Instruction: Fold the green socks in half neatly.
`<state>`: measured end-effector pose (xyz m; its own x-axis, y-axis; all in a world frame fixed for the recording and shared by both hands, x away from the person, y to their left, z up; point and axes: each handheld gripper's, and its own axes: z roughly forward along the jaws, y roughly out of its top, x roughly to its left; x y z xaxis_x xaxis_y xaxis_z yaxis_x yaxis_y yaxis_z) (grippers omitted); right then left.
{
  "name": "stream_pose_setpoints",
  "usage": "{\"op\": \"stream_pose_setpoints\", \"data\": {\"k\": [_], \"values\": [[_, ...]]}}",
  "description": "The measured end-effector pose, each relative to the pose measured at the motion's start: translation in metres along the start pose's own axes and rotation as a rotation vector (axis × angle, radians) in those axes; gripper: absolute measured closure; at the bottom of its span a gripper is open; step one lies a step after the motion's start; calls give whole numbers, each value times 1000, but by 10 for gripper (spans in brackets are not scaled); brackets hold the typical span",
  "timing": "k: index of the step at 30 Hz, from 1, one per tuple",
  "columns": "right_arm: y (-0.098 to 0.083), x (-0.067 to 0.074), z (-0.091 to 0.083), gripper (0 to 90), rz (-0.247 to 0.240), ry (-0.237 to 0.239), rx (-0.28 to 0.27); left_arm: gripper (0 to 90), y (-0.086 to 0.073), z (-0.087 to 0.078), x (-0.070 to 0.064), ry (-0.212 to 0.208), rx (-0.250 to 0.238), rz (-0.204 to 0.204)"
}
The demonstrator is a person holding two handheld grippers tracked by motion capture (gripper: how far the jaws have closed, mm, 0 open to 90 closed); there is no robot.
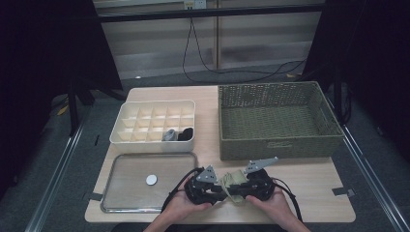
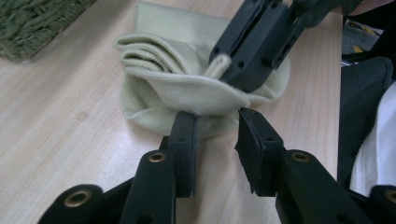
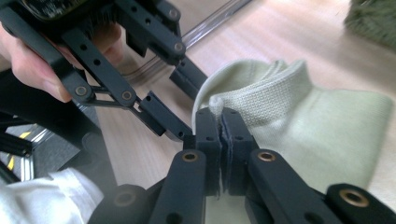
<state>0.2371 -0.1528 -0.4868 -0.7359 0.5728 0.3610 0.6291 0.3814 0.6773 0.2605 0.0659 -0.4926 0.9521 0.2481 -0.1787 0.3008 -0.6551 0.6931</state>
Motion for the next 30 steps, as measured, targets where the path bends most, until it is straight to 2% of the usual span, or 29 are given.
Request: {"op": "stream_pose_setpoints", "data": {"k": [4, 5, 6, 8, 10, 12, 14, 19, 20, 21, 22, 28, 30], "values": [[-4, -2, 4, 876, 10, 2, 39, 617, 0, -3, 2, 8, 5, -16], [-8, -3, 6, 876, 3, -14, 55, 596, -1, -6, 4, 8, -20, -31], [-9, -3, 6, 876, 6, -7, 48, 584, -2, -9, 5, 6, -34, -49], [-9, -2, 6, 876, 6, -12, 48, 554, -2, -11, 7, 8, -40, -49], [-10, -2, 7, 871, 7, -11, 43, 542, -3, -16, 10, 14, -63, -73], [-11, -1, 6, 857, 6, -15, 39, 538, -3, -20, 12, 21, -58, -79], [-11, -1, 5, 825, 4, -9, 33, 546, -3, -26, 15, 23, -92, -92], [-12, -3, -7, 719, 32, -3, -9, 566, 1, -31, 19, 45, -113, -111], [-12, -3, -7, 719, 32, -3, -9, 572, 1, -31, 19, 45, -113, -111], [-12, -4, -17, 698, 42, -9, -34, 574, 2, -30, 18, 41, -123, -110], [-13, -4, -21, 697, 44, -16, -42, 584, 6, -30, 17, 35, -128, -104], [-19, -18, -44, 762, 92, -69, -75, 651, 25, -18, 9, -4, -140, -61], [-21, -20, -46, 765, 101, -78, -75, 678, 28, -15, 8, -7, -134, -51]]}}
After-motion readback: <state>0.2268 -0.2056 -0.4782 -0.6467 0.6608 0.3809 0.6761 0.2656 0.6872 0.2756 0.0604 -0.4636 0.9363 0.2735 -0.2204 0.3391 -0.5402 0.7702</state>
